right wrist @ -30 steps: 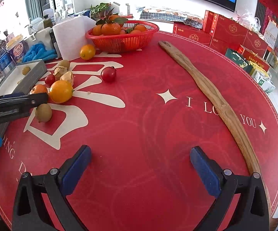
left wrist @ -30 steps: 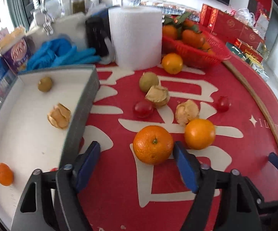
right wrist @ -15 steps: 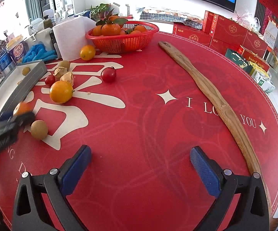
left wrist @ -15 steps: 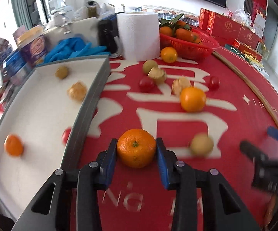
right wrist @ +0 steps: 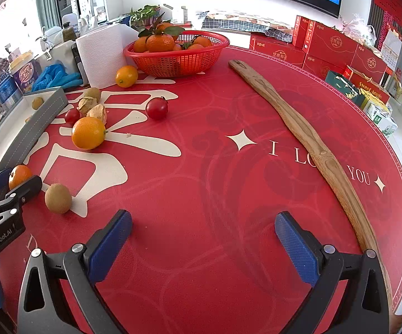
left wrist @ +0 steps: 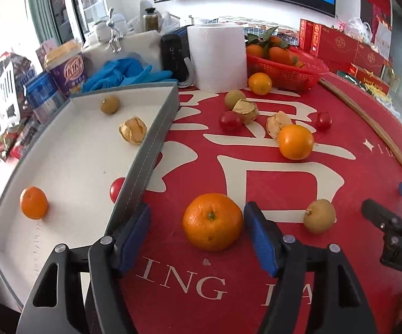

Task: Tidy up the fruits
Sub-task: 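Lower the open left gripper around the next large orange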

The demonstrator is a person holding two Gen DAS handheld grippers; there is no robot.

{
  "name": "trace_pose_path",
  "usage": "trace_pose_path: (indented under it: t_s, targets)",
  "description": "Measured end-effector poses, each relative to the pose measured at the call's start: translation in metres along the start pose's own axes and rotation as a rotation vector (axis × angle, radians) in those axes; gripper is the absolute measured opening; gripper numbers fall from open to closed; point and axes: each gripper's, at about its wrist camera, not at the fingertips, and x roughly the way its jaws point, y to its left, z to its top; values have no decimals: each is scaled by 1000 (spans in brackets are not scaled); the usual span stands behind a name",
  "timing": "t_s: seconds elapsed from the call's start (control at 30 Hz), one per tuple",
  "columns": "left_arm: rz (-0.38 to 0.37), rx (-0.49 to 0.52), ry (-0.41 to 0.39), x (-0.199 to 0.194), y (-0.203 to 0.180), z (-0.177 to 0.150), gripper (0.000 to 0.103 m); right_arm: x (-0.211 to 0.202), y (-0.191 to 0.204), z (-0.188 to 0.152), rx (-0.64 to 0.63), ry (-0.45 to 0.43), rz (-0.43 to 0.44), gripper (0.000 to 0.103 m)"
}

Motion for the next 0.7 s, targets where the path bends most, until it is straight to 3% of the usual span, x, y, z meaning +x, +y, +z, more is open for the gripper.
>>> trace_pose_path:
  t_s: [0.7]
  targets:
    - [4, 5, 0, -1, -1, -1, 74, 0, 0, 0, 0, 0, -1, 103]
